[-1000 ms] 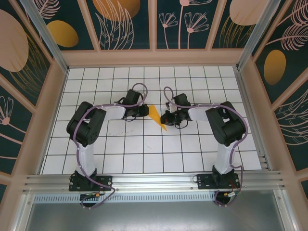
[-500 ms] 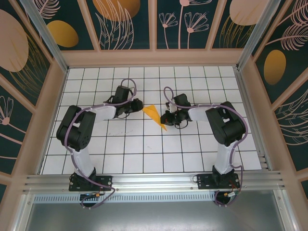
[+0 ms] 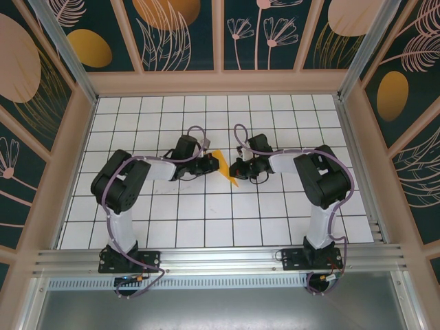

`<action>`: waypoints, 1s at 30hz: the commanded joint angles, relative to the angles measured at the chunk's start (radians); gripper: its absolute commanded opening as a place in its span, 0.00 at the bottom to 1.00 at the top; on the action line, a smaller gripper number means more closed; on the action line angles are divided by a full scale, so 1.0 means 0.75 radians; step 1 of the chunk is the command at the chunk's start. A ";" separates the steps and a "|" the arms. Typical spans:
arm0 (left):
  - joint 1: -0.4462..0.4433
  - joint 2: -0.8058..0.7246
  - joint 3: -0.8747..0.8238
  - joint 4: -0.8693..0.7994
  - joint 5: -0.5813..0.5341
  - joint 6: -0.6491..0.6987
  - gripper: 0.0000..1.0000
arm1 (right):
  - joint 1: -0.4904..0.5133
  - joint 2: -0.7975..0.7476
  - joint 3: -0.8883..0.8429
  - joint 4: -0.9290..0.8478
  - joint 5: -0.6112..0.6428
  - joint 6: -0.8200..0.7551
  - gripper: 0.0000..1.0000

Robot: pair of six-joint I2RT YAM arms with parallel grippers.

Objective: Fold a paper plane with a square sheet of paper (pick it up from the middle)
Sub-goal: Fold the wing for the fifth time at the center of the table.

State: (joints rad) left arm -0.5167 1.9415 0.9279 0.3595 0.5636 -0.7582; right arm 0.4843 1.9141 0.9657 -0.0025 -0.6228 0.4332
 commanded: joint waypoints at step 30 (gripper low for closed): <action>0.300 0.150 0.149 -0.326 -0.316 0.089 0.07 | -0.018 0.190 -0.158 -0.228 0.313 -0.009 0.00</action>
State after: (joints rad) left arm -0.3679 2.0171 1.0698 0.1719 0.4656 -0.7258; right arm 0.4808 1.9251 0.9440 0.0246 -0.6209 0.4328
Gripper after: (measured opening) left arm 0.073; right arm 0.051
